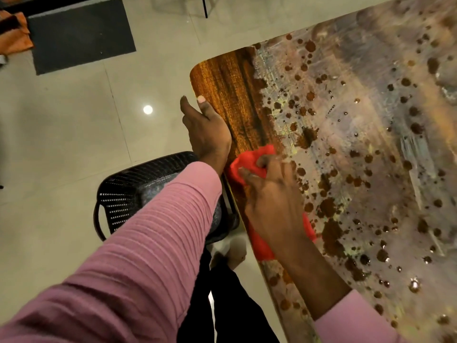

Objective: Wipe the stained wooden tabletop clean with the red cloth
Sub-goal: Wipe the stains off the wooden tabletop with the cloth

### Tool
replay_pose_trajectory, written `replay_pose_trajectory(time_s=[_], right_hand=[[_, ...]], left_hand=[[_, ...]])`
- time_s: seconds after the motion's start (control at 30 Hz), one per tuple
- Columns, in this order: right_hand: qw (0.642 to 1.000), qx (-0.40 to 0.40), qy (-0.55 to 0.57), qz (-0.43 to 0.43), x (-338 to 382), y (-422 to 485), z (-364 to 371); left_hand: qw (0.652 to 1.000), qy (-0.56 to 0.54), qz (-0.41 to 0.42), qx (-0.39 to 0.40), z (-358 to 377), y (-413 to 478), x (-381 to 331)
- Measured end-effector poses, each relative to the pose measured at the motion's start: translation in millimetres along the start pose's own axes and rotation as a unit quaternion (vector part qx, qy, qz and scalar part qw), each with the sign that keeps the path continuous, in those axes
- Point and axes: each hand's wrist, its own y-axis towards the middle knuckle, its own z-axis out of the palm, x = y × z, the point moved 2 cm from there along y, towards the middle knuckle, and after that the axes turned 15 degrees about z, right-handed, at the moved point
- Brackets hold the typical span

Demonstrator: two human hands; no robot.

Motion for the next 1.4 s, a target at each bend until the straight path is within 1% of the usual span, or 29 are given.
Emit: replay_pose_trajectory(time_s=[0.1,0.17,0.23,0.33,0.4,0.47,0.57,0.63,0.67,0.7,0.8,0.83,0.87,0.93,1.03,1.07,1.1,1.13,1.23,1.27,1.33,1.4], right_hand=[[0.994,0.038,-0.026,-0.103,6,-20,8],[0.99,0.042,-0.037,-0.13,-2,-22,7],[0.996,0.014,-0.028,-0.088,-16,-16,1],[0.999,-0.033,0.009,0.02,-29,-3,-5],[0.998,-0.048,0.012,0.047,-26,-4,-2],[0.999,-0.036,0.011,0.015,-17,-15,2],[0.996,0.015,-0.005,-0.092,-13,-37,7],[0.991,0.041,-0.006,-0.128,-20,-40,2],[0.991,0.041,0.002,-0.124,-25,-38,-1],[0.994,0.031,0.009,-0.102,-30,-35,-4],[0.998,-0.024,0.04,0.031,-43,-25,-6],[0.996,-0.04,0.048,0.057,-41,-25,-5],[0.995,-0.05,0.046,0.066,-36,-28,-2],[0.998,-0.05,0.029,0.038,-24,-43,6],[0.998,-0.012,-0.007,-0.063,-21,-69,11],[0.997,0.001,-0.014,-0.08,-25,-71,9],[0.997,0.007,-0.016,-0.078,-30,-69,7],[0.999,0.003,-0.011,-0.053,-36,-66,4],[0.996,-0.049,0.023,0.068,-45,-57,-1],[0.994,-0.059,0.026,0.085,-44,-59,0],[0.996,-0.052,0.027,0.064,-39,-67,3],[0.999,-0.034,0.005,-0.014,-34,-84,8]], left_hand=[[1.0,-0.002,-0.002,0.008,-1,0,-1],[1.0,-0.003,0.001,0.016,-2,-1,-2],[1.0,-0.004,0.005,0.018,-3,-1,-3],[1.0,-0.01,0.004,0.018,-2,0,-1],[1.0,-0.014,0.002,0.017,-2,0,0],[1.0,-0.017,0.005,0.016,-2,0,0],[1.0,-0.02,0.011,0.018,-4,-1,-2],[0.999,-0.023,0.012,0.02,-3,-1,-3],[0.999,-0.024,0.012,0.02,-3,-1,-3],[0.999,-0.024,0.011,0.021,-2,-1,-3],[0.999,-0.03,0.011,0.023,-2,0,0],[0.999,-0.032,0.012,0.02,-3,0,0],[0.999,-0.032,0.013,0.015,-4,0,-1],[0.999,-0.027,0.015,0.014,-7,-3,-4],[0.999,-0.013,0.031,0.023,-12,-6,-9],[0.999,-0.005,0.039,0.022,-14,-8,-10],[0.999,0.008,0.05,0.022,-17,-12,-11],[0.997,0.023,0.064,0.026,-18,-18,-12],[0.994,0.05,0.082,0.056,-21,-53,-4],[0.994,0.048,0.076,0.063,-23,-66,1],[0.996,0.037,0.056,0.065,-26,-89,10],[0.997,0.025,0.04,0.055,-29,-103,15]])
